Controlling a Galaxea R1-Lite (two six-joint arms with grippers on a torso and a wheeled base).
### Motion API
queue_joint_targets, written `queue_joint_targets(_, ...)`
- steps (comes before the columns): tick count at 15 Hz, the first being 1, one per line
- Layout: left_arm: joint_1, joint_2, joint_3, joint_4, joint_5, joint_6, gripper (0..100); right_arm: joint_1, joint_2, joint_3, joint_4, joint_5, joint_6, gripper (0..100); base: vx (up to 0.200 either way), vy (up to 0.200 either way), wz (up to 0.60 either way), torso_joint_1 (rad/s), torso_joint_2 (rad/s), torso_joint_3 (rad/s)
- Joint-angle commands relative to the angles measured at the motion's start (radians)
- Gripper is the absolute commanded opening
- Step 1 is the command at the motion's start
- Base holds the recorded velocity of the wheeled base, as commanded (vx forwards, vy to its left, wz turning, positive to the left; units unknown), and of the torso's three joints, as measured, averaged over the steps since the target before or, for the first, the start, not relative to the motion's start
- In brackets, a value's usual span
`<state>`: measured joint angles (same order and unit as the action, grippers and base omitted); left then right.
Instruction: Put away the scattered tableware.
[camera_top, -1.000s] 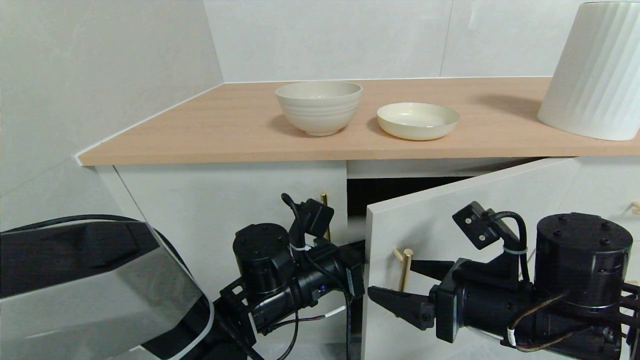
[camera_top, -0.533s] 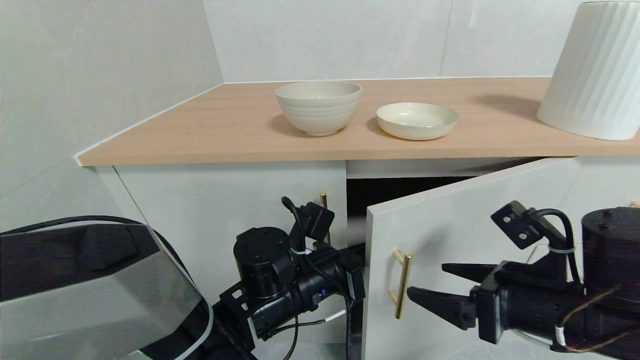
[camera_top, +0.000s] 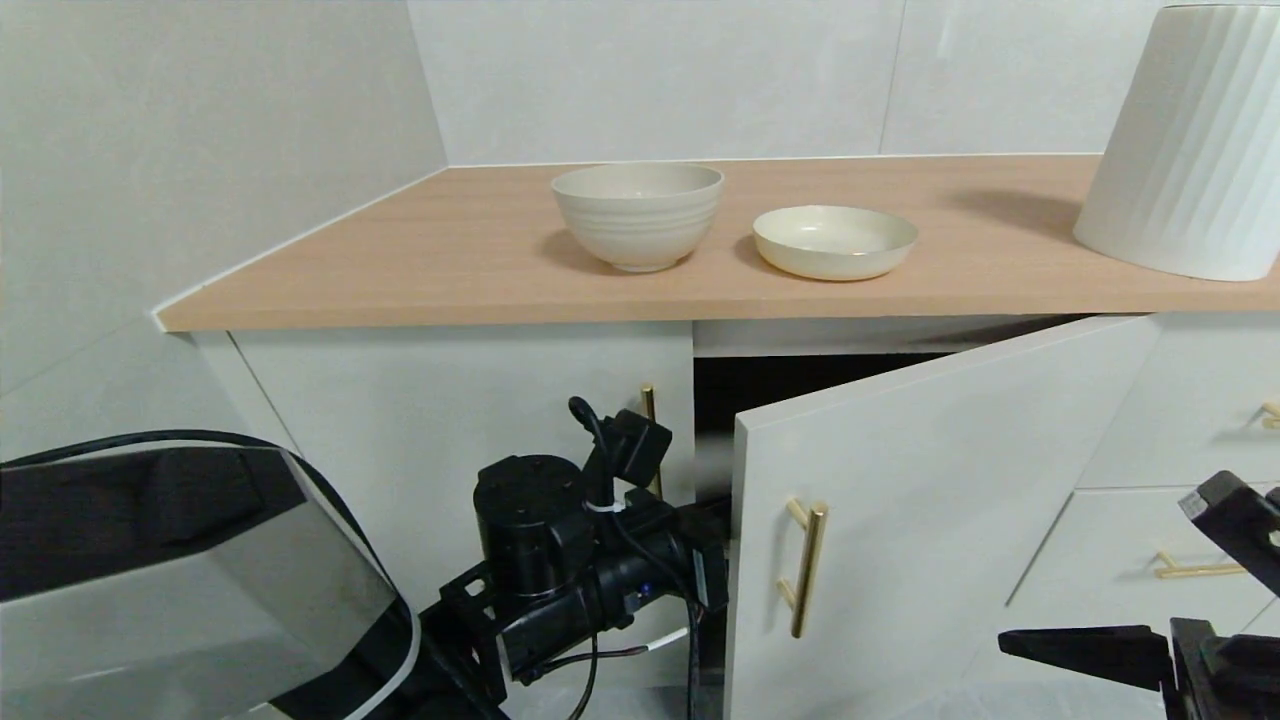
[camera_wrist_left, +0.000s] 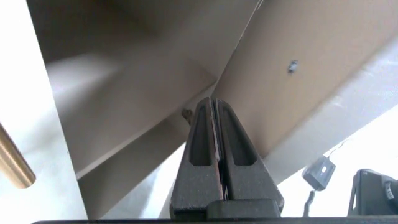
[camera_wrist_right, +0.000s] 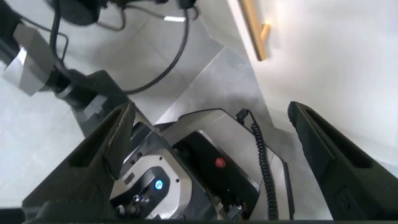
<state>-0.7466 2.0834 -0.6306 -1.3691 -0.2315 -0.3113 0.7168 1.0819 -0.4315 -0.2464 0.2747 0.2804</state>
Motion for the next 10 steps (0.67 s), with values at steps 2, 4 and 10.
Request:
queue_joint_targets(2, -0.008, -0.039, -0.055, 0.076, 0.0, 0.0, 0, 0.02, -0.019, 0.014, -0.001, 0.001, -0.001, 100, -0.2, 0.0, 0.0, 0.005, 0.0, 0.005)
queue_joint_targets(4, -0.017, -0.049, -0.078, 0.116, 0.0, 0.0, 0, 0.02, -0.019, 0.016, 0.001, 0.001, -0.001, 100, -0.2, 0.0, 0.0, 0.007, 0.0, 0.0)
queue_joint_targets(10, -0.027, -0.013, -0.153, 0.17, 0.0, 0.0, 0, 0.026, -0.019, 0.022, 0.001, 0.001, -0.003, 100, -0.067, 0.0, 0.0, -0.001, 0.0, 0.002)
